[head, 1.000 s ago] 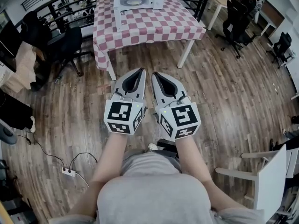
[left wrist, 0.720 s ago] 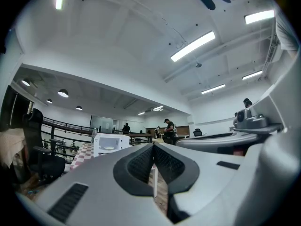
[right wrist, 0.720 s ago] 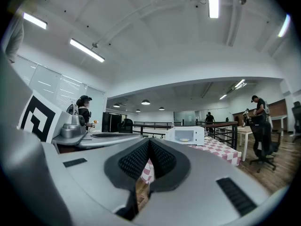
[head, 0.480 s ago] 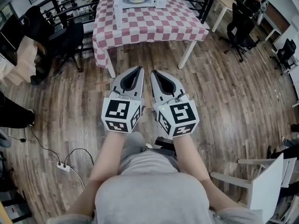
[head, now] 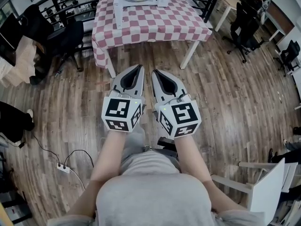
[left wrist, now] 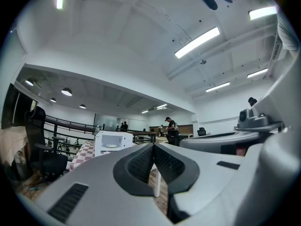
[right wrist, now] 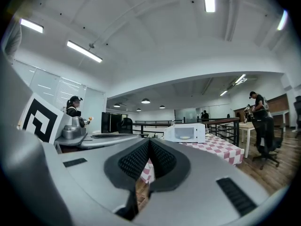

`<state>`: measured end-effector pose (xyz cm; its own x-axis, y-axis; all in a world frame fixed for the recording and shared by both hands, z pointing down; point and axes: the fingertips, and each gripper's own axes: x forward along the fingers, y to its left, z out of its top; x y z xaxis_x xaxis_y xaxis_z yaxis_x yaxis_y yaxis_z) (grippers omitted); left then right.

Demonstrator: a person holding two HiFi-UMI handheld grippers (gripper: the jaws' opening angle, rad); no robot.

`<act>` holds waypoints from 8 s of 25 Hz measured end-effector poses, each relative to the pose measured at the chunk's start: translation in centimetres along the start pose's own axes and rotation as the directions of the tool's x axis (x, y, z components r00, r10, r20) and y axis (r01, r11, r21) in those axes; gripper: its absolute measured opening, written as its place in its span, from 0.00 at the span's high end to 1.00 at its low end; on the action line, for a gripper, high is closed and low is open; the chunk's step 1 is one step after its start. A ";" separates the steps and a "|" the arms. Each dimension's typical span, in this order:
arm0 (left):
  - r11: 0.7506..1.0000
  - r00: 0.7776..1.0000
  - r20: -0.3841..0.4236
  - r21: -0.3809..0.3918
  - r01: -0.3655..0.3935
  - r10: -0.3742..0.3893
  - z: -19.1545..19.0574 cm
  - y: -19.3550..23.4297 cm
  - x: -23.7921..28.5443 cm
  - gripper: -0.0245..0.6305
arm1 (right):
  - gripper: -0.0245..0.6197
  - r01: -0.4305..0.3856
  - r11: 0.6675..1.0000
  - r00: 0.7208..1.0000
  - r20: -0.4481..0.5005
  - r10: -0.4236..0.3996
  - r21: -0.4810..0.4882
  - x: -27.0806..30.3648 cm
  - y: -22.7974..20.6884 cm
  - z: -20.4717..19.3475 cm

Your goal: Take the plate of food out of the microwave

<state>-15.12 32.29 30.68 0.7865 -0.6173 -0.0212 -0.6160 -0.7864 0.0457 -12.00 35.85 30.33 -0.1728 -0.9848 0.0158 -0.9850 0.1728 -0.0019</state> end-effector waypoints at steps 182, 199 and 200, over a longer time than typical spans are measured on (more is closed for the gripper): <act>0.937 0.935 -0.199 -0.136 -0.322 0.293 -11.0 49.0 70.5 0.96 | 0.63 0.144 0.752 0.930 -0.347 0.119 0.643 81.0 -46.3 -17.9; 0.935 0.927 -0.211 -0.112 -0.337 0.309 -11.5 51.1 70.7 0.96 | 0.55 0.312 0.183 0.943 -0.328 0.063 0.932 85.1 -47.7 -24.3; 0.935 0.927 -0.215 -0.111 -0.337 0.308 -11.6 51.1 70.7 0.96 | 0.54 0.322 0.156 0.941 -0.334 0.056 0.934 85.2 -47.7 -24.7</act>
<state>9.51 -51.22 43.12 0.5486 -0.8095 0.2092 -0.8358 -0.5248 0.1611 20.28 -55.87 56.51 -0.2173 -0.9118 0.3484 -0.2104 -0.3048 -0.9289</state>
